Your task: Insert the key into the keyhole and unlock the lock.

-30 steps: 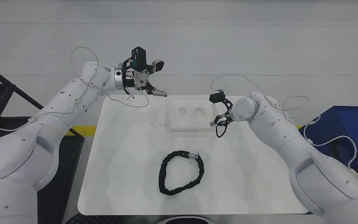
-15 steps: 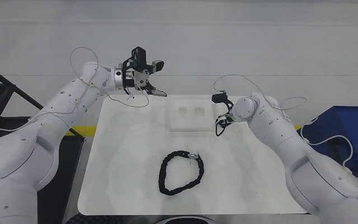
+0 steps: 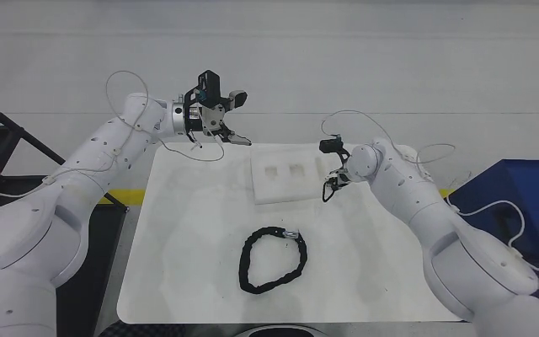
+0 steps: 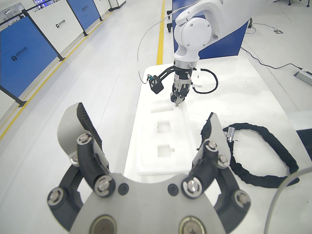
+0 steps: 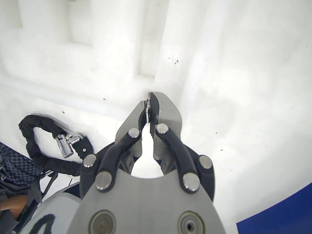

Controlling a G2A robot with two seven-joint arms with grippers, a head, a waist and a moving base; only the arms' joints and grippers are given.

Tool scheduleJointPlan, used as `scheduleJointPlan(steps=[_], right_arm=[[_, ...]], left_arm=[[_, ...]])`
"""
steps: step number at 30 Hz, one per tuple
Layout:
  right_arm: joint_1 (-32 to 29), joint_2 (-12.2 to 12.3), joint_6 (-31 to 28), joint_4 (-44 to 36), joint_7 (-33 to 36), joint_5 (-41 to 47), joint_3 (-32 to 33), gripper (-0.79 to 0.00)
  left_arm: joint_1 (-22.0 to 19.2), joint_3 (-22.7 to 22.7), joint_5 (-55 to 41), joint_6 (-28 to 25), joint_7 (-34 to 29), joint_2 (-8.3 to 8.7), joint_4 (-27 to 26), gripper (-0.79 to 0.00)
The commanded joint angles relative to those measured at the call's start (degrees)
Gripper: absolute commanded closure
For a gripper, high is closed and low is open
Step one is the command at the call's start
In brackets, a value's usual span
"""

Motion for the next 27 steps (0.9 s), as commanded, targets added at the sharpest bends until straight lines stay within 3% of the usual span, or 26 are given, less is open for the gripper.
scheduleJointPlan(steps=[1,8,15,22,27], right_arm=[[0.52,-0.08,0.24,-0.05,0.71,-0.16,0.25,0.0],[2.47,0.74,0.33,-1.07,4.26,0.4,2.42,0.0],[2.59,3.61,-2.65,-5.87,5.65,2.8,7.2,0.0],[-3.76,9.93,-13.25,-18.69,9.06,10.71,18.36,0.0],[-10.91,15.3,-10.98,-32.55,14.8,11.26,28.9,0.0]], left_arm=[[0.0,0.0,0.0,0.0,0.0,0.0,0.0,-0.785],[0.0,0.0,0.0,0.0,0.0,0.0,0.0,-0.785],[0.0,0.0,0.0,0.0,0.0,0.0,0.0,-0.785],[0.0,0.0,0.0,0.0,0.0,0.0,0.0,-0.785],[0.0,0.0,0.0,0.0,0.0,0.0,0.0,-0.785]])
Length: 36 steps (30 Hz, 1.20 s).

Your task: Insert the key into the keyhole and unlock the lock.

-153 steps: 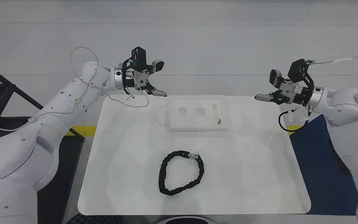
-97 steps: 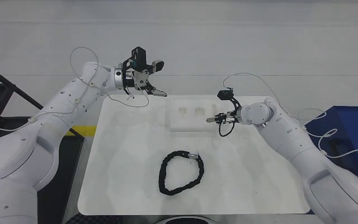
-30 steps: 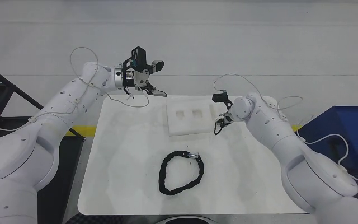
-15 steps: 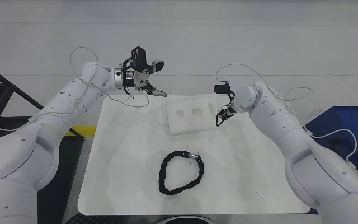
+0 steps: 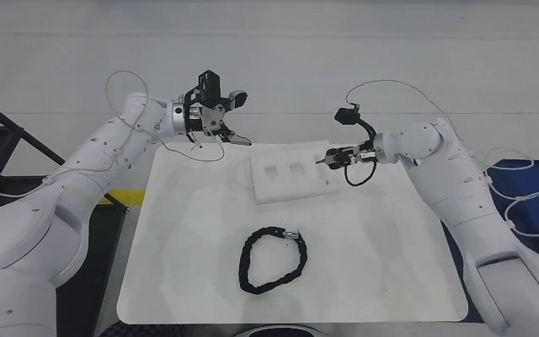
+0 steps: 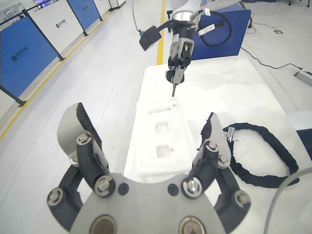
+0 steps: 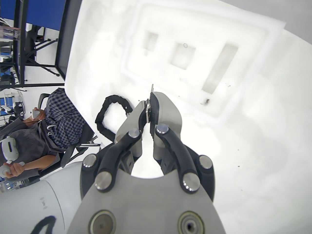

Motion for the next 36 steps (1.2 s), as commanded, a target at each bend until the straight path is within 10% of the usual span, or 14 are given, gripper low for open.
scheduleJointPlan(steps=[1,15,36], right_arm=[[-3.68,2.14,2.68,-8.37,1.93,-0.34,5.16,0.0],[-26.72,8.86,7.17,-41.8,0.56,1.92,30.69,0.0],[-29.62,9.33,6.95,-43.62,-2.11,3.61,33.96,0.0]], left_arm=[[0.0,0.0,0.0,0.0,0.0,0.0,0.0,-0.785],[0.0,0.0,0.0,0.0,0.0,0.0,0.0,-0.785],[0.23,-0.05,-0.1,0.35,-0.23,0.0,-0.12,-0.785]])
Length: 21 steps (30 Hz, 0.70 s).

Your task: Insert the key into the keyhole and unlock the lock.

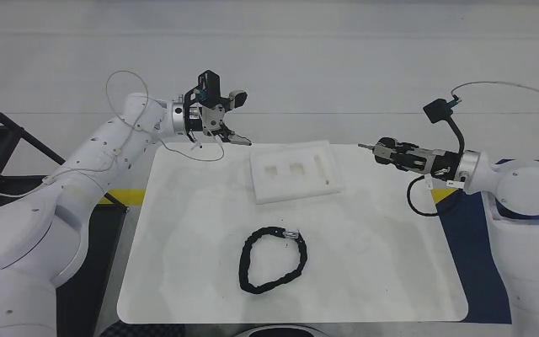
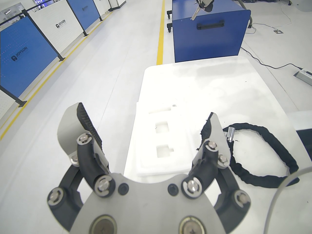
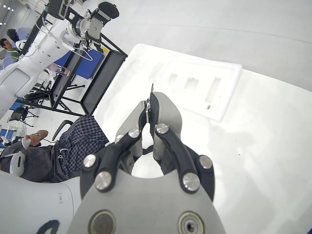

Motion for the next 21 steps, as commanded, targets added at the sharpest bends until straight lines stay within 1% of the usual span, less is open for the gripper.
scheduleJointPlan(steps=[1,5,8,11,15,18,21], right_arm=[[0.0,0.0,0.0,0.0,0.0,0.0,0.0,0.0],[0.0,0.0,0.0,0.0,0.0,0.0,0.0,0.0],[0.0,0.0,0.0,0.0,0.0,0.0,0.0,0.0],[0.0,0.0,0.0,0.0,0.0,0.0,0.0,0.0],[0.0,0.0,0.0,0.0,0.0,0.0,0.0,0.0],[0.0,0.0,0.0,0.0,0.0,0.0,0.0,0.0],[0.0,0.0,0.0,0.0,0.0,0.0,0.0,0.0]], left_arm=[[1.07,-0.37,-0.71,1.37,-0.99,0.01,-0.93,-0.785],[4.64,-1.82,-4.04,2.7,-3.31,0.4,-4.47,-0.785],[7.54,-2.46,-5.19,4.34,-6.23,0.72,-7.84,-0.785],[10.14,-2.87,-4.22,6.12,-8.97,1.2,-11.41,-0.785],[13.55,-3.11,-2.35,6.71,-11.76,1.78,-15.52,-0.785],[15.84,-3.17,-1.21,7.58,-13.86,1.77,-17.09,-0.785],[17.94,-3.04,-0.6,7.31,-15.38,1.39,-18.32,-0.785]])
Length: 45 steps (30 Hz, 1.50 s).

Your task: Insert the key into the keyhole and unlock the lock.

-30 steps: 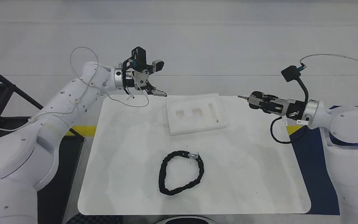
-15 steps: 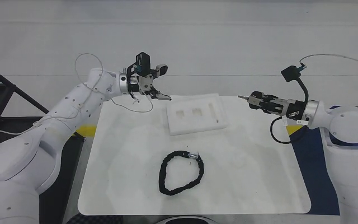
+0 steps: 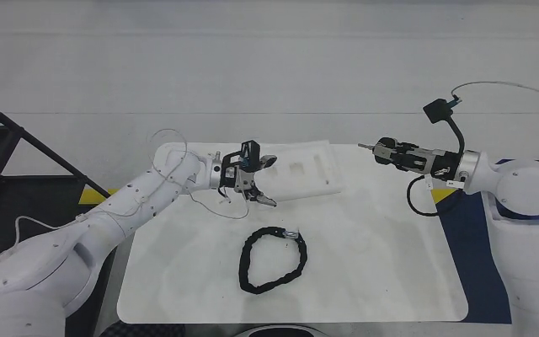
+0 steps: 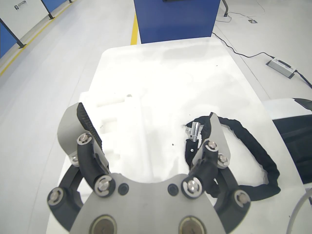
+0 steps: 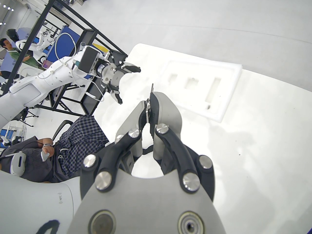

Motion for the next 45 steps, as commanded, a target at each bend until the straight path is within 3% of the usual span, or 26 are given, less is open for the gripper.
scheduleJointPlan(steps=[1,9,18,35,45], right_arm=[[0.0,0.0,0.0,0.0,0.0,0.0,0.0,0.0],[0.0,0.0,0.0,0.0,0.0,0.0,0.0,0.0],[0.0,0.0,0.0,0.0,0.0,0.0,0.0,0.0],[0.0,0.0,0.0,0.0,0.0,0.0,0.0,0.0],[0.0,0.0,0.0,0.0,0.0,0.0,0.0,0.0]], left_arm=[[1.45,0.19,0.92,-0.3,-0.76,-0.3,-0.79,-0.785],[4.7,0.47,6.73,-0.77,-0.97,-1.86,0.29,-0.785],[5.54,0.92,15.28,-1.7,2.12,-4.3,3.71,-0.785],[5.56,0.92,15.51,-1.69,2.28,-4.39,3.89,-0.785],[9.73,0.34,18.07,5.41,-4.06,-5.82,2.01,-0.785]])
